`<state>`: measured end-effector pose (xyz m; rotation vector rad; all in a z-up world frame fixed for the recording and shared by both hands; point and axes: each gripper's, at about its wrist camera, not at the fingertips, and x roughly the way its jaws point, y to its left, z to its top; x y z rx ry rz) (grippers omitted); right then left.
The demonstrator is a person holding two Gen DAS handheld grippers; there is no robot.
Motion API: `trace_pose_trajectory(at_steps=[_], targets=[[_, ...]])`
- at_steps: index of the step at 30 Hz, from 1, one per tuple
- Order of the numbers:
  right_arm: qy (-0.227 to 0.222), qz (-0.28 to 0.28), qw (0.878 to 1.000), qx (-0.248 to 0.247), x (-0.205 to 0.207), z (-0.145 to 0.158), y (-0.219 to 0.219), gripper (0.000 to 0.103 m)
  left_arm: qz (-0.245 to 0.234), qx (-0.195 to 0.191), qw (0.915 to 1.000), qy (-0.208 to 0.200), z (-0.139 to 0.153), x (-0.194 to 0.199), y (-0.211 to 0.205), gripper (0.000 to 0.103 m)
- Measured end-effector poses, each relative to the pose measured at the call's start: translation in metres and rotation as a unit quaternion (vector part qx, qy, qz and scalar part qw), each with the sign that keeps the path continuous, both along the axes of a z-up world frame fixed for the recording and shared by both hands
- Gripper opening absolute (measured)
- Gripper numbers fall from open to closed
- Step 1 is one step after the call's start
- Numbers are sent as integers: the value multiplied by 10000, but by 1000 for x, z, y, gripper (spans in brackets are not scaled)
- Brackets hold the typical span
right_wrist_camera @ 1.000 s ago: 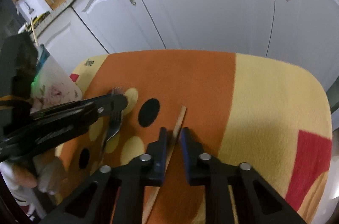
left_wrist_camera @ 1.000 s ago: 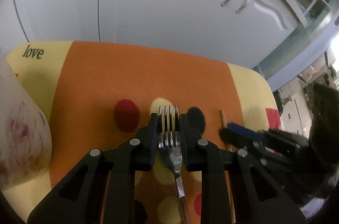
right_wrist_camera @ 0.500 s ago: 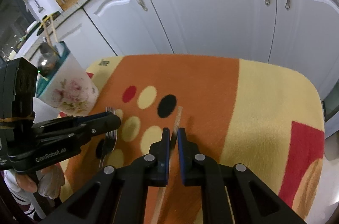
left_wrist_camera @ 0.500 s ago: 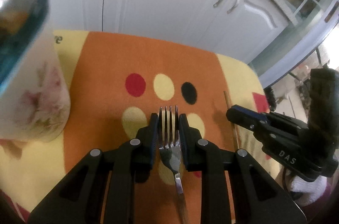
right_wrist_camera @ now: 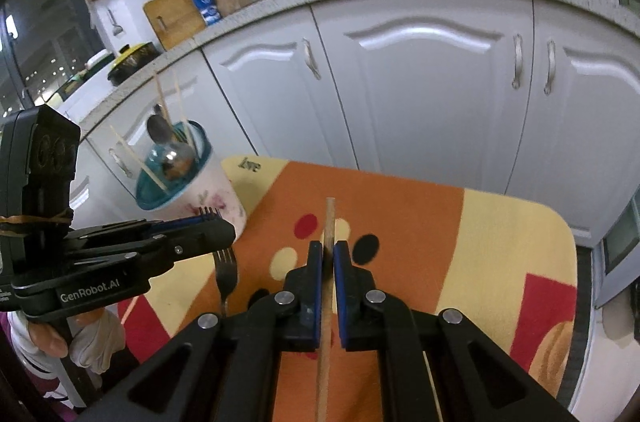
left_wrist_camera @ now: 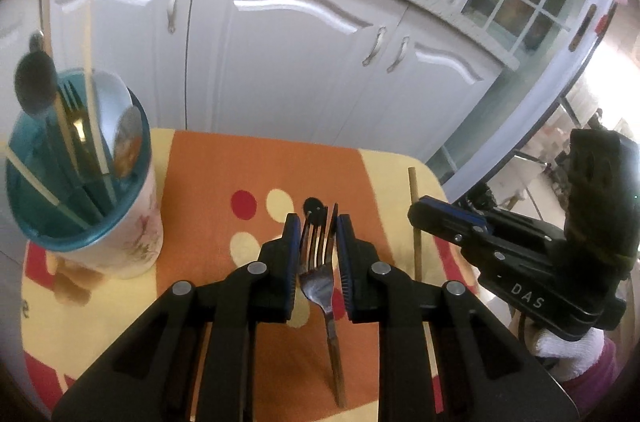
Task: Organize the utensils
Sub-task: 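Lift the fork and chopstick upright and carry them over the holder with both tools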
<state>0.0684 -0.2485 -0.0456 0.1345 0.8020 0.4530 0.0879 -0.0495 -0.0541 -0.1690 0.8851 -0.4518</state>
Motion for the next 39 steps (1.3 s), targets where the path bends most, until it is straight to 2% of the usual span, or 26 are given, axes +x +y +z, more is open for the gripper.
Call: trace_pose_trajectory(at_steps=[5,6,7,16,23,32,39], targets=[[-183,-16,9998,-22,-10,15,3,5,-78,11,9998,-195,15,-17,4,13],[-206,-23,9998,-23,-11,18,3,5,-92,29,9997,-244,18,-21,4,3],[-236,-32,9997,-25,-13,20,3,5,-105,56,9996,-268,20,-24,4,2],[-439,-59,9990,-24,-30,36,5,5,-96,133,9991,-403,33,-42,9,2],[-688,-39,9976,-44,-40,58,9,5,9,163,9969,-771,65,-50,24,2],[-1024,163,9945,-132,-38,89,30,5,384,278,9910,-1254,113,-51,69,2],[-1339,393,9901,-169,-29,122,55,5,889,293,9837,-1536,148,-39,116,2]])
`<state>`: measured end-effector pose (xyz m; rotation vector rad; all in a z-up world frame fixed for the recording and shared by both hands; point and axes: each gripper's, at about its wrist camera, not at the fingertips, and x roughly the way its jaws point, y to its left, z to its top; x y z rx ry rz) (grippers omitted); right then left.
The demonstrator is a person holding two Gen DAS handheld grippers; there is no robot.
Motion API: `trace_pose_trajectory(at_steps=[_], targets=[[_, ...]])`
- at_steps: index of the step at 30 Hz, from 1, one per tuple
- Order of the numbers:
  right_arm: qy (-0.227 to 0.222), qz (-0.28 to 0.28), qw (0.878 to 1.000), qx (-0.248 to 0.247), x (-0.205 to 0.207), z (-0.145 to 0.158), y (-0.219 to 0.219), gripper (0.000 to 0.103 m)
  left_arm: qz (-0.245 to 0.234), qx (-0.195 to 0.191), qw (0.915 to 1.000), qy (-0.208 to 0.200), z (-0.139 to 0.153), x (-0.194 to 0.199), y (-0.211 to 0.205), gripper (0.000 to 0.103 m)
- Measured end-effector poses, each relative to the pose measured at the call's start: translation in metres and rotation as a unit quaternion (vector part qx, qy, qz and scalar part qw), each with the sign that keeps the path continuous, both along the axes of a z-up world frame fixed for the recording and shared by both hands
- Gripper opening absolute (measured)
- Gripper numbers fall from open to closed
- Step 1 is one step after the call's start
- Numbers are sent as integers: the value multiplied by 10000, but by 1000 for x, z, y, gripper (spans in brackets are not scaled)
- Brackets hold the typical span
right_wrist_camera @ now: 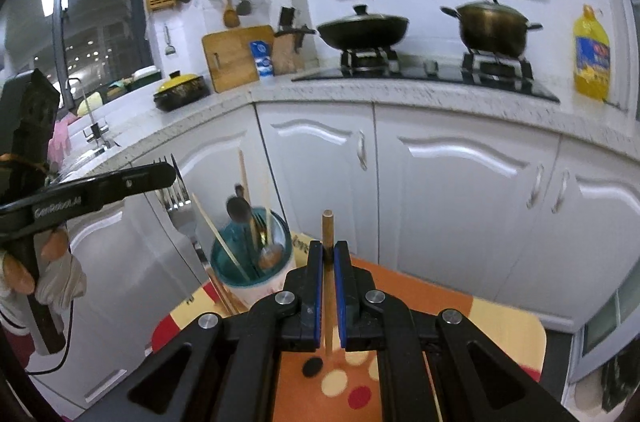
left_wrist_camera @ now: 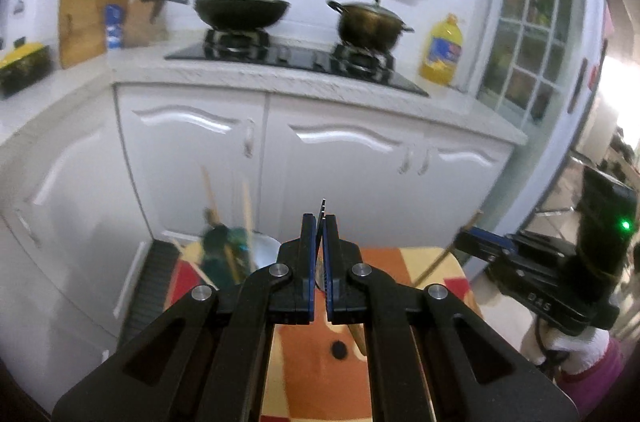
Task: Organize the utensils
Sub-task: 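Lift the fork and chopstick upright and carry them over the holder with both tools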
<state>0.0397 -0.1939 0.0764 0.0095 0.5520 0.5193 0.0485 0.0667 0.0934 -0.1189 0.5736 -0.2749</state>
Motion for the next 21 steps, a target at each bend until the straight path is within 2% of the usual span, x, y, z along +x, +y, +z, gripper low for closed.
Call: trace_pose_trajectory(at_steps=[8,16,21], targets=[[-351,316,9989,24,13,45,30,5,589,123,9980,-204,17,21,41,2],[-707,505,9961,139,37,95,62,5,1000,321,9942,-223,9,48,62,2],[-779,618,9950,123,54,100,85,5,1177,626,9907,-259,-2,59,66,2]])
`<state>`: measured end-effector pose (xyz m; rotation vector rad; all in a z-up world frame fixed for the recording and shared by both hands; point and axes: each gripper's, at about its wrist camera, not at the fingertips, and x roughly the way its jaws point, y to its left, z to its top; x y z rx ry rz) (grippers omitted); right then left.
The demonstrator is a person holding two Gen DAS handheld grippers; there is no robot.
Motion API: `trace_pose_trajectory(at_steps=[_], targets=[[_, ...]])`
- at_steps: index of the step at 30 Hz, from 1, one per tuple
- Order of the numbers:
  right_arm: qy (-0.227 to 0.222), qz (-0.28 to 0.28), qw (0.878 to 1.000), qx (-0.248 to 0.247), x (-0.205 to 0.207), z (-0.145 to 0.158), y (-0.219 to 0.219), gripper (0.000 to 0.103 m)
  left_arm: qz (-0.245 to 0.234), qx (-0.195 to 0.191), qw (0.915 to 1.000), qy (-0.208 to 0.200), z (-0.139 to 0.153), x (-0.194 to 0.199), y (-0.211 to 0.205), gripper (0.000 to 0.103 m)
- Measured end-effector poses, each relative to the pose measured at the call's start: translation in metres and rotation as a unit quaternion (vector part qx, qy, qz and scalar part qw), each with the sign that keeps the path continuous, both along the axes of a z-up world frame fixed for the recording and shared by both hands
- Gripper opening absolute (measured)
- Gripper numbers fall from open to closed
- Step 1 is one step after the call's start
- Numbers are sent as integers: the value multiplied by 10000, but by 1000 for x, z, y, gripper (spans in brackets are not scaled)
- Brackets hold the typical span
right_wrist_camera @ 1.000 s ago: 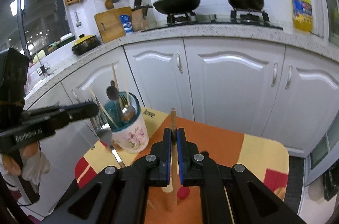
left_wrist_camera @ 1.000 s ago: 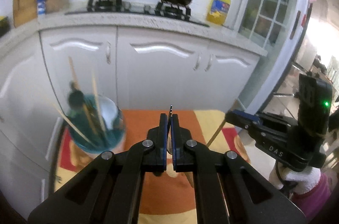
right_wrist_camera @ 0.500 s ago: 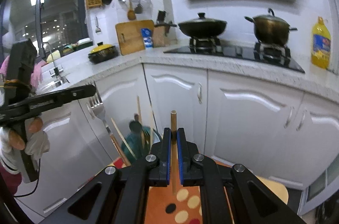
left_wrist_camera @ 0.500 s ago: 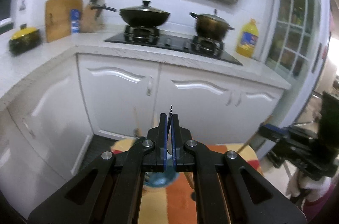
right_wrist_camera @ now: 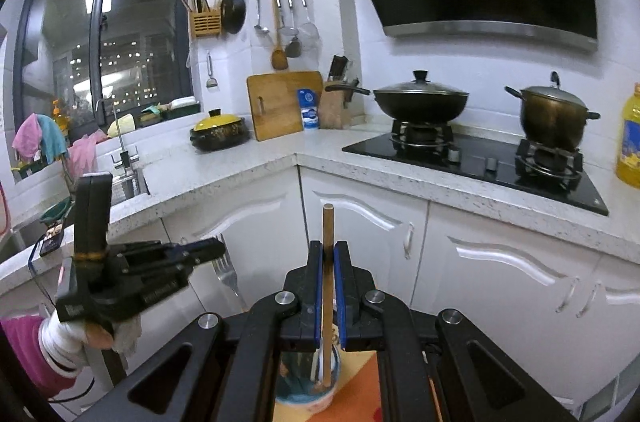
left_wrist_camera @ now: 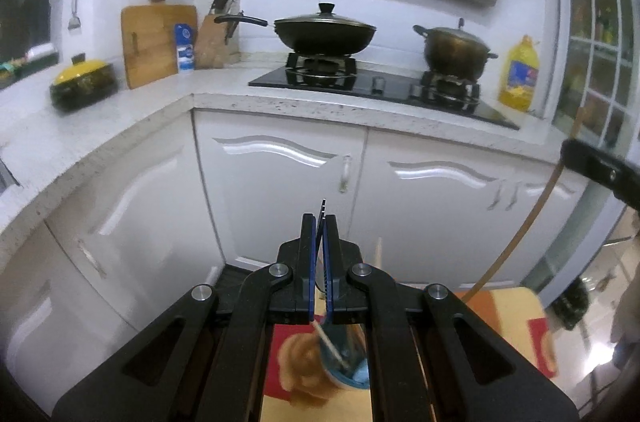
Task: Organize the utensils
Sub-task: 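Lift the fork and chopstick upright and carry them over the holder with both tools, then lower the fork and chopstick into the holder and open both tools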
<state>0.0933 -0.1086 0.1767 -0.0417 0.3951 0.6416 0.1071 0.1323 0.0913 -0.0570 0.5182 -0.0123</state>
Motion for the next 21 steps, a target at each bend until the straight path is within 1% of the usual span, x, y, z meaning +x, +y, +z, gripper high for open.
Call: trace_pose_trajectory(at_steps=[2,6,8,11,15,17,21], targets=[[37,33,10000,-29,9,-7,12,5,55,89,9999,17,-6,5,1,2],[-50,72,9999,61,18,-15,26,5,104,186,9997,122,-20,13,1,2],[-56,76,9999,68,21,-15,31,5,106,194,9996,168,-24,17,2,2],[-158,113,9998,-75,23,-10,36,5,102,178,9996,196,-27,19,3,2],[-186,157,9997,-82,27,-6,39,5,98,160,9995,267,-33,21,1,2],[-111,176,9997,-105,31,-13,43,5,95,177,9993,318,-38,22,0,2],[141,144,9997,-140,40,-38,47,5,72,198,9990,404,-47,24,-4,2]])
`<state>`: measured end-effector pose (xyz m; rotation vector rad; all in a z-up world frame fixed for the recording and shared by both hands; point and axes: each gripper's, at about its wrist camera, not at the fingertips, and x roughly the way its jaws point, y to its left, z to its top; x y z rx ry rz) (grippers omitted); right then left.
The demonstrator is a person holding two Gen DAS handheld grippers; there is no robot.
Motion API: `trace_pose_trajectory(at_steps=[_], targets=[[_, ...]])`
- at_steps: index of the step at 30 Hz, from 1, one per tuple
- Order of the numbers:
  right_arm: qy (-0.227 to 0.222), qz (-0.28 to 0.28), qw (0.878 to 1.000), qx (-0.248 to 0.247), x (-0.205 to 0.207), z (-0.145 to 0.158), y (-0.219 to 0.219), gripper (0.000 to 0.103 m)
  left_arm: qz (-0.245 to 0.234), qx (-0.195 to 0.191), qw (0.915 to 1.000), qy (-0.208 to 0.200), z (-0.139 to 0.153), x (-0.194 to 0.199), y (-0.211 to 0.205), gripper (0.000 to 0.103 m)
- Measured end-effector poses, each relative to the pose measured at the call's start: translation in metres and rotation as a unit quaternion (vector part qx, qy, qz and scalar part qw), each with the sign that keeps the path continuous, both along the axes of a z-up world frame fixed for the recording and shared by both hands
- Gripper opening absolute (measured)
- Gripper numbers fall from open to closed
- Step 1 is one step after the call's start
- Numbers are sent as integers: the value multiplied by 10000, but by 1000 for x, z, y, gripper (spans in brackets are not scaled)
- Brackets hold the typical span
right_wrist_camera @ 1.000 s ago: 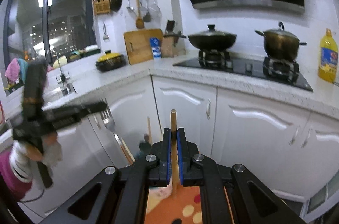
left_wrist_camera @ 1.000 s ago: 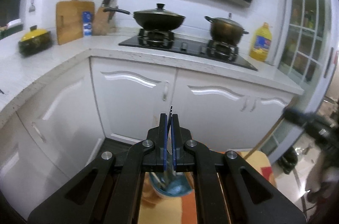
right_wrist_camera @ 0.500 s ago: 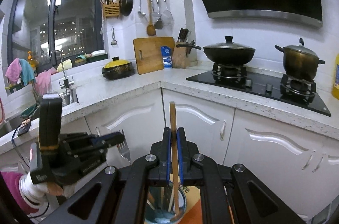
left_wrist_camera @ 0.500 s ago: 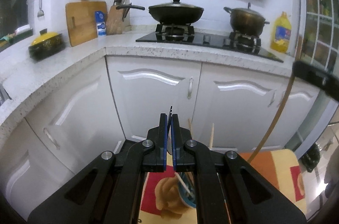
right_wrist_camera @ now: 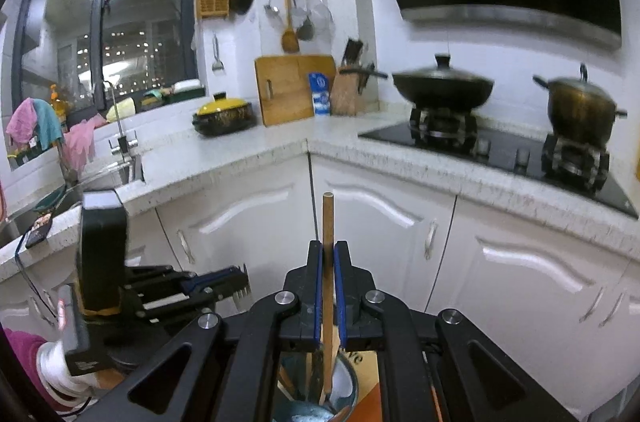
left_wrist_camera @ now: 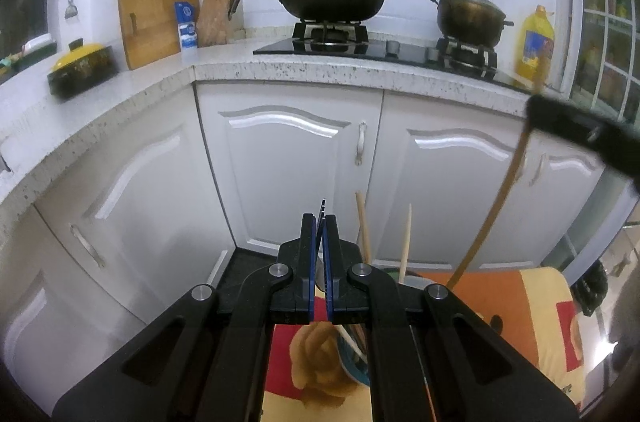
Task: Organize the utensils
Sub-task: 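Lower the fork and chopstick into the holder and open both tools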
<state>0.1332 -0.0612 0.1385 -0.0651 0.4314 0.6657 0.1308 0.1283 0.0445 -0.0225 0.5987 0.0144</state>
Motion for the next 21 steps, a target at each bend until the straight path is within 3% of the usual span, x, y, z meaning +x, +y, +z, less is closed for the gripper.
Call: trace_pose_trajectory(at_steps=[10,21], targets=[[841,-118,9964,-8,26,-71,-2,5,-135,38,9996,237,-24,3,-17,2],[1273,-78,9917,-171,35,-96,-2,5,-137,-75,9993,332,-30,6,-21,3]])
